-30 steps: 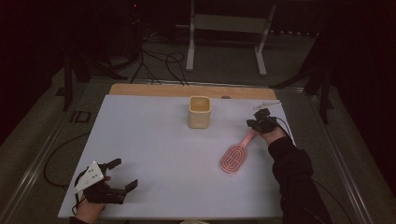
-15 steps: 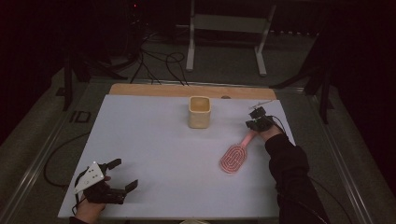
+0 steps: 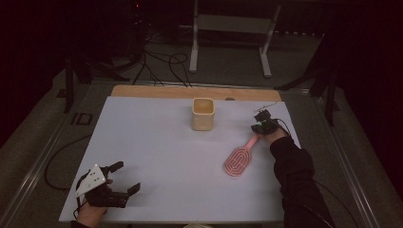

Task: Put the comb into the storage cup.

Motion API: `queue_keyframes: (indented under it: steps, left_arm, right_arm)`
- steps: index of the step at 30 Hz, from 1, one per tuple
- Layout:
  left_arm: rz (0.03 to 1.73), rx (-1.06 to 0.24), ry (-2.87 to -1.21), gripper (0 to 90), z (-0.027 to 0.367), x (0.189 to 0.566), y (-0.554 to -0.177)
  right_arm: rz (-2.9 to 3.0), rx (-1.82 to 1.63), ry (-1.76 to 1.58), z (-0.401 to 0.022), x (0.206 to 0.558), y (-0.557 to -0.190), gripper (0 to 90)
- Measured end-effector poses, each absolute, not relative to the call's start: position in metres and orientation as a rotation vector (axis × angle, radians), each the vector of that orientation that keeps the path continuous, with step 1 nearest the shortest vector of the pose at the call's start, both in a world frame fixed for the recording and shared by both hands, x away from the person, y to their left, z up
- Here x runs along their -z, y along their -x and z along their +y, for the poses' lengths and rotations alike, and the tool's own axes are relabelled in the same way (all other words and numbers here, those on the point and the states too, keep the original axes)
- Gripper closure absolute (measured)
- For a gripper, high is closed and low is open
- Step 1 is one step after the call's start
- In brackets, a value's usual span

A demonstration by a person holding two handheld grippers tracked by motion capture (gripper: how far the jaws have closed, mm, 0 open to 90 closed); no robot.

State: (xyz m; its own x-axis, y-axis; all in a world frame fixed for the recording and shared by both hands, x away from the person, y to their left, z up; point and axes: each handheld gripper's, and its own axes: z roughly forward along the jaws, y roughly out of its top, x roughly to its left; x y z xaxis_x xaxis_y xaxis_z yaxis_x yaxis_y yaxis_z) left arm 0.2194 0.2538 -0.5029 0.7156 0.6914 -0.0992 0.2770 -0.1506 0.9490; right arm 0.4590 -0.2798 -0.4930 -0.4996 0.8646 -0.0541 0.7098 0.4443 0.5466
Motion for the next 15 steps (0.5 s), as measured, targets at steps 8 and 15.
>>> queue_keyframes:
  steps: [8,15]
  left_arm:
    - [0.777,-0.432,-1.728,0.1,0.254,0.502,-0.219]
    - [0.778,-0.434,-1.730,0.1,0.254,0.503,-0.220]
  right_arm:
    - [2.398,-0.653,-1.340,-0.289,0.495,-0.451,90.0]
    - [2.399,-0.661,-1.359,-0.305,0.496,-0.441,90.0]
